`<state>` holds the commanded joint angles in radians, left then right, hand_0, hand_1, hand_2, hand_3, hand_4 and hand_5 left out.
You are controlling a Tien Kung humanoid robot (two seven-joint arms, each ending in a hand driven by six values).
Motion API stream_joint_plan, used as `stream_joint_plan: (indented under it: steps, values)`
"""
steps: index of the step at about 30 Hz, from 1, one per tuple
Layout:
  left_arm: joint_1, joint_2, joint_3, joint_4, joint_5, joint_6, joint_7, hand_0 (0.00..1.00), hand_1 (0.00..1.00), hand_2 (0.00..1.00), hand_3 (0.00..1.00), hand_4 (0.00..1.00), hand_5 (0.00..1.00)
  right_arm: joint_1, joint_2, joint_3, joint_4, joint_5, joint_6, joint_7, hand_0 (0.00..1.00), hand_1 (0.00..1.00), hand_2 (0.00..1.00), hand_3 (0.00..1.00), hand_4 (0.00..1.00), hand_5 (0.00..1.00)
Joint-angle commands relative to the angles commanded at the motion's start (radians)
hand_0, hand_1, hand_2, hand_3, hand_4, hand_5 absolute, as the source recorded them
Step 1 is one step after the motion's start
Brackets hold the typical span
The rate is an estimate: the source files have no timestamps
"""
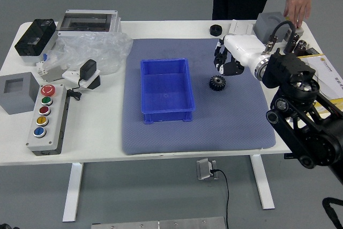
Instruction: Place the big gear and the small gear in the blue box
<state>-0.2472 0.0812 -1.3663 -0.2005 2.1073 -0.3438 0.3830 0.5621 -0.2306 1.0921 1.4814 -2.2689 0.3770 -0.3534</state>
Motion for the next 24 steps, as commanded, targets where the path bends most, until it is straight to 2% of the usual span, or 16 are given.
stream_joint_plan:
  steps: [9,19,24]
  values:
    - [0.001,-0.002,-0.013,-0.003,0.023,-0.007,0.002,0.87,0.841,0.841,0.885,0.771,0.754,0.078,0.07,-0.09,-0.058,0.0,-0.003,0.004,0.556,0.431,0.45,0.503,0.468,0.139]
    - [0.0,-0.005,-0.033,-0.006,0.06,-0.018,0.006,0.87,0.842,0.841,0.885,0.772,0.755,0.119,0.147,-0.169,-0.115,0.0,-0.013,0.007,0.557,0.431,0.45,0.501,0.469,0.14]
    - [-0.002,-0.006,-0.041,-0.008,0.073,-0.023,0.008,0.87,0.842,0.842,0.885,0.772,0.756,0.124,0.168,-0.194,-0.132,0.0,-0.011,0.009,0.561,0.443,0.459,0.518,0.472,0.142]
